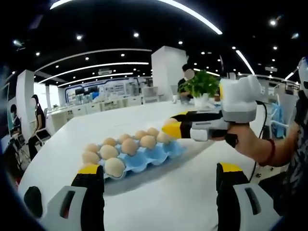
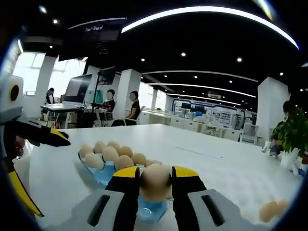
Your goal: Place the egg into an empty slot of the egg tray after lifting it from the table, then release the egg inside the slot.
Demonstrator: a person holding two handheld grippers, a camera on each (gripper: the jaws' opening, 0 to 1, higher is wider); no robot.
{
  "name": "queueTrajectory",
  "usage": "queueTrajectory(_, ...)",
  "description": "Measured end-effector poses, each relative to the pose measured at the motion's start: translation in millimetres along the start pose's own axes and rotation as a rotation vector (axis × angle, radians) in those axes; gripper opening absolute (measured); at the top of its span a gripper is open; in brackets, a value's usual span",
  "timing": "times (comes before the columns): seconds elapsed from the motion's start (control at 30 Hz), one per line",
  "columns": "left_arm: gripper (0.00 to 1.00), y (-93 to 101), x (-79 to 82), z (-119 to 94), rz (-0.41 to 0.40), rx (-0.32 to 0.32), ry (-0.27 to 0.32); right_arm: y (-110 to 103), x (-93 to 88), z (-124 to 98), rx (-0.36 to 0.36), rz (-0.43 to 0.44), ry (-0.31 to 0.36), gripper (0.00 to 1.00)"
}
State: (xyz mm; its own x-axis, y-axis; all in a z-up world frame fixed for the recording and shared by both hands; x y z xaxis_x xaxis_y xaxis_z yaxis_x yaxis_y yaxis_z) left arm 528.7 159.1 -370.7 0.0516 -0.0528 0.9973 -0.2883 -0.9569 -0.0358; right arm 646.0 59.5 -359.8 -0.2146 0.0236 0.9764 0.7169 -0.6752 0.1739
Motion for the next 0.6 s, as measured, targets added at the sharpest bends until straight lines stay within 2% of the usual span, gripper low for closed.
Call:
queueTrajectory(0.23, 0.99, -2.4, -1.2, -2.9, -0.004, 0.007, -0.002, -9.0, 0.2, 5.4, 0.028, 0.004, -0.002, 0.27)
queueTrajectory(0.27, 0.99, -5.3, -1.9, -6.7, -0.006, 0.013, -0.001, -20.2, 0.4, 12.3, 0.056, -0.001, 0.0, 0.27)
queueTrajectory(0.6, 0.99, -9.8, -3.5, -10.0, -0.008, 0.023, -0.003, -36.6, 1.8, 22.7, 0.09, 0.012, 0.004, 0.27)
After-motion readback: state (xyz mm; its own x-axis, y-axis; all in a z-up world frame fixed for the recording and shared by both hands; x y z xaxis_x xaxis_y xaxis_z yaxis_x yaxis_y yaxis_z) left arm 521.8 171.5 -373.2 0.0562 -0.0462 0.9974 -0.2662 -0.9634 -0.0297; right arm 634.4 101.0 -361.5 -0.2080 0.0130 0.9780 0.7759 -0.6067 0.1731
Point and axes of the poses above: the point that each gripper's makers call its tool centre point, and the gripper's own axes: z roughly forward along the fingers, y roughly to its right, x roughly out of its top, the point moved 5 cm from there along -z, roughly backward along the fingers, and after that the axes turned 12 degrees about y, right-handed, at the moved point
